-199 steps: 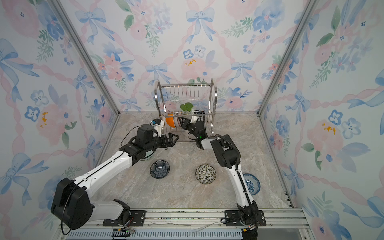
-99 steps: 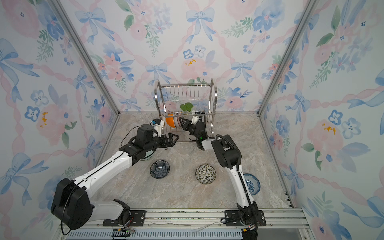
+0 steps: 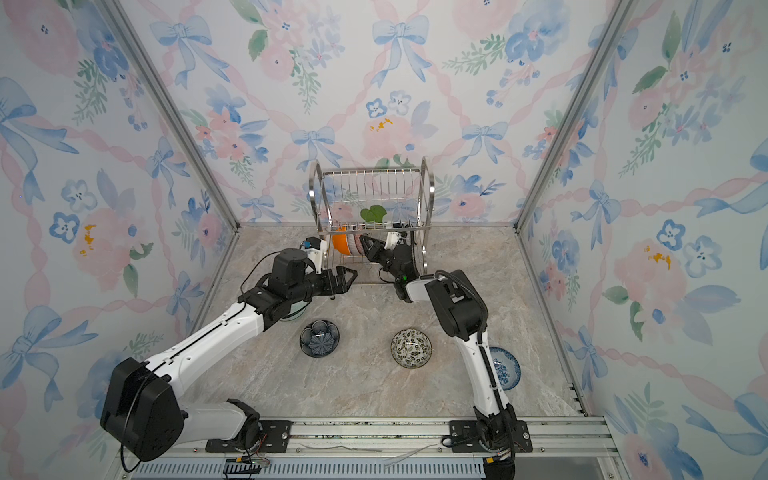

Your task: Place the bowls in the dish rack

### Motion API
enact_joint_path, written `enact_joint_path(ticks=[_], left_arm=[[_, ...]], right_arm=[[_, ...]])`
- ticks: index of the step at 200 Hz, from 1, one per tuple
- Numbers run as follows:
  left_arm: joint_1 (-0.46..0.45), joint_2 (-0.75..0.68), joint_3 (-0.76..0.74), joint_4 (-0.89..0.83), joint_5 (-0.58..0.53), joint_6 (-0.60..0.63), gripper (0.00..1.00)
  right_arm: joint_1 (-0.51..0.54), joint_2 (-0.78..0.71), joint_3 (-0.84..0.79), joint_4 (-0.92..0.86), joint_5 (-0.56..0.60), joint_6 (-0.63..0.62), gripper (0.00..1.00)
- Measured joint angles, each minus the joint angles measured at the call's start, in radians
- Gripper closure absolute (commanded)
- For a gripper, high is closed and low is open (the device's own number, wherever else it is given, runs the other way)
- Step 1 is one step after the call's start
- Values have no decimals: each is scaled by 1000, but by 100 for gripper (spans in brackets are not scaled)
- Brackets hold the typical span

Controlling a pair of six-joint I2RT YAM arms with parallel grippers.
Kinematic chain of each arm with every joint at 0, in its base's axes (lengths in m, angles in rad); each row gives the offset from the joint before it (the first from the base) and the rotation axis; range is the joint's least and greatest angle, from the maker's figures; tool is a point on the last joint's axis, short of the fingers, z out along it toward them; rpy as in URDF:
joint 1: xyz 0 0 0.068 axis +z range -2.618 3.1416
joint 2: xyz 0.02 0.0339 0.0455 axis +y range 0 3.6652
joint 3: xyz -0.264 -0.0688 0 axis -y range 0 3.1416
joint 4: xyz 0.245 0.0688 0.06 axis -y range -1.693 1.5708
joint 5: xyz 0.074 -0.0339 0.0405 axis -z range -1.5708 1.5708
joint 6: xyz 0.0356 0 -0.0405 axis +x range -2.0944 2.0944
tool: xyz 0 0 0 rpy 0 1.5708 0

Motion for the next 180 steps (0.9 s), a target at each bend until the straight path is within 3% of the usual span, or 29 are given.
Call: enact_joint_path(ticks=[180], left_arm=[[0, -70, -51, -1, 9, -11, 2]], right_arm=[[34, -166, -217, 39, 44, -21, 66]])
